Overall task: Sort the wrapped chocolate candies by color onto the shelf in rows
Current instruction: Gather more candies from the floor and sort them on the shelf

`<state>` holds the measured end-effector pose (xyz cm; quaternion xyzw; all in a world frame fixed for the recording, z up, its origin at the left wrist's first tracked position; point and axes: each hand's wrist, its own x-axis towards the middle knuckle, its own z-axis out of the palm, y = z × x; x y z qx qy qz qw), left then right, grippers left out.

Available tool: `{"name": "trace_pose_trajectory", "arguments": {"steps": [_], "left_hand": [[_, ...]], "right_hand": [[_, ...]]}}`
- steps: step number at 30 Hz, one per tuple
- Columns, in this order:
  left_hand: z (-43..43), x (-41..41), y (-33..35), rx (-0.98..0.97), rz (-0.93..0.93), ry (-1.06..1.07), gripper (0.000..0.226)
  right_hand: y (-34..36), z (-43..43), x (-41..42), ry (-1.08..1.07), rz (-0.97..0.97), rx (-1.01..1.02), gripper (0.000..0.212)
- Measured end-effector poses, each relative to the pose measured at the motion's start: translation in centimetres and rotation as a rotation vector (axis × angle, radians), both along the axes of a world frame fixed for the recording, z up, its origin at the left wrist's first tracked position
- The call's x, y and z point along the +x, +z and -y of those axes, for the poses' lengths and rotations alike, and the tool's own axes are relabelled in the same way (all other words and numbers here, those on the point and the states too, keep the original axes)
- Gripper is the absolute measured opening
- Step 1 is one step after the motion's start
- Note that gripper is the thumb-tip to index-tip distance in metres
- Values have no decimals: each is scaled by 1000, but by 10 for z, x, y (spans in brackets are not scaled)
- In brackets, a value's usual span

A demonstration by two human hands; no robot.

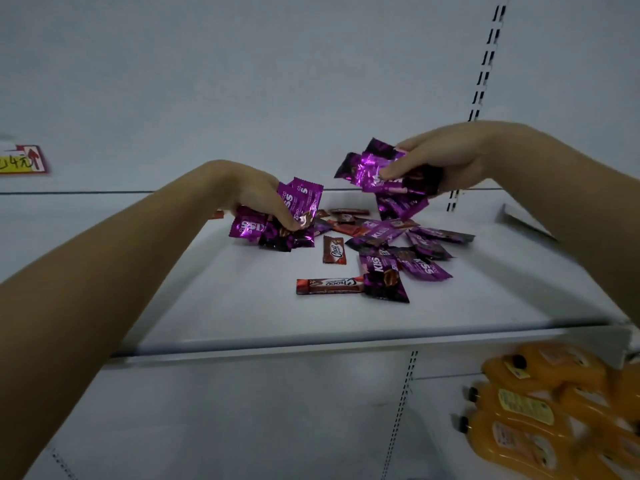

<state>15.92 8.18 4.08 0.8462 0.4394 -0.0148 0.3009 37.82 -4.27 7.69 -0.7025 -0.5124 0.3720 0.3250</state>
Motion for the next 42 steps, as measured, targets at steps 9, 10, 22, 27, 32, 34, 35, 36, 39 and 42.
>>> {"name": "trace_pose_trajectory", "arguments": {"steps": [9, 10, 22, 27, 32, 34, 35, 36, 39, 42], "left_hand": [[-10, -17, -4, 21, 243, -83, 32], [-11, -24, -1, 7, 305, -86, 34], [37, -1, 9, -389, 523, -337, 28], [39, 13, -6, -534, 690, -346, 22], [27, 13, -19, -734, 962, -385, 50], [24, 10, -20, -758, 1046, -382, 49], [22, 9, -21, -758, 1075, -381, 49], [22, 7, -21, -754, 1096, -371, 50], [19, 5, -22, -691, 1150, -253, 58], [23, 9, -21, -511, 1147, 0, 47]], "right_hand": [[-40, -11, -19, -91, 325, -131, 75], [-41, -13, -20, -98, 298, -104, 79], [-16, 36, 55, -128, -298, 36, 17], [-34, 49, 72, -119, -489, 88, 33], [-41, 45, 68, -88, -825, 269, 47], [-42, 40, 61, -104, -887, 320, 37], [-43, 38, 57, -107, -900, 337, 30], [-44, 36, 52, -107, -901, 345, 24], [-44, 34, 40, -106, -883, 367, 18], [-48, 31, 31, -125, -934, 362, 22]]}}
